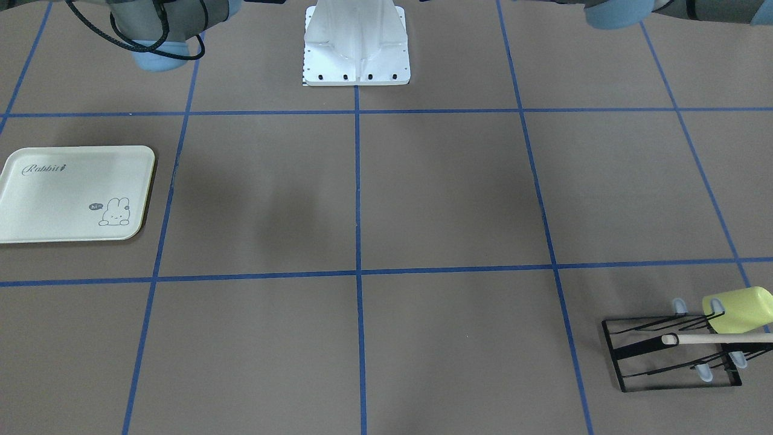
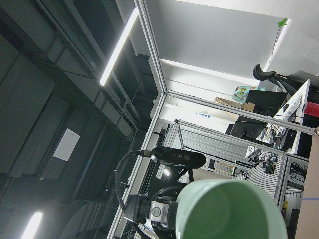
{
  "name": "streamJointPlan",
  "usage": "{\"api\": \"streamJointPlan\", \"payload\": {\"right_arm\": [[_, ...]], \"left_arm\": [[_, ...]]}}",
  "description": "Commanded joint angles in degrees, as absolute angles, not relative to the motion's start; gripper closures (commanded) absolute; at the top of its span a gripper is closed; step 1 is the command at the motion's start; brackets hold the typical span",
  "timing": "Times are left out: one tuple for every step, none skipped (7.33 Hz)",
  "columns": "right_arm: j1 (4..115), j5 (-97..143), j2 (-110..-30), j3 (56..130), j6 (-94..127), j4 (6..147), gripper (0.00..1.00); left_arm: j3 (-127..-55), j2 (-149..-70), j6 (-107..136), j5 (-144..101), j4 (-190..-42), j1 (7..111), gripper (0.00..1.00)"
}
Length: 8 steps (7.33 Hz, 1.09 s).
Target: Left arm grabs green cup and hands to right arm on tray
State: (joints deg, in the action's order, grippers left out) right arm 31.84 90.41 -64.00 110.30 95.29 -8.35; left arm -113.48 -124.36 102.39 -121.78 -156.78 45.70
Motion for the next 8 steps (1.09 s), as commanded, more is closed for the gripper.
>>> {"api": "streamJointPlan", "payload": {"right_arm": [[31.8,90.2,-63.1,110.3,95.3,-6.9,0.08],[31.8,90.1,-63.1,110.3,95.3,-6.9,0.09],[31.8,90.1,-63.1,110.3,95.3,-6.9,0.12],[31.8,90.1,-63.1,110.3,95.4,-6.9,0.27],[31.8,90.1,-63.2,110.3,95.4,-6.9,0.51],[31.8,90.2,-63.2,110.3,95.4,-6.9,0.72],[31.9,90.2,-63.2,110.3,95.3,-6.9,0.9],[31.9,90.2,-63.2,110.3,95.2,-6.9,1.0]], "left_arm": [[-113.6,-124.5,102.5,-121.8,-156.8,44.8,1.0],[-113.6,-124.5,102.6,-121.8,-156.9,44.8,1.0],[-113.6,-124.5,102.7,-121.8,-156.9,44.7,1.0],[-113.7,-124.5,102.7,-121.8,-156.9,44.6,1.0],[-113.8,-124.5,102.7,-121.8,-156.9,44.6,1.0],[-113.9,-124.5,102.7,-121.8,-156.9,44.5,1.0],[-113.9,-124.5,102.7,-121.8,-156.9,44.6,1.0],[-114.0,-124.5,102.6,-122.0,-156.9,44.6,0.74]]}}
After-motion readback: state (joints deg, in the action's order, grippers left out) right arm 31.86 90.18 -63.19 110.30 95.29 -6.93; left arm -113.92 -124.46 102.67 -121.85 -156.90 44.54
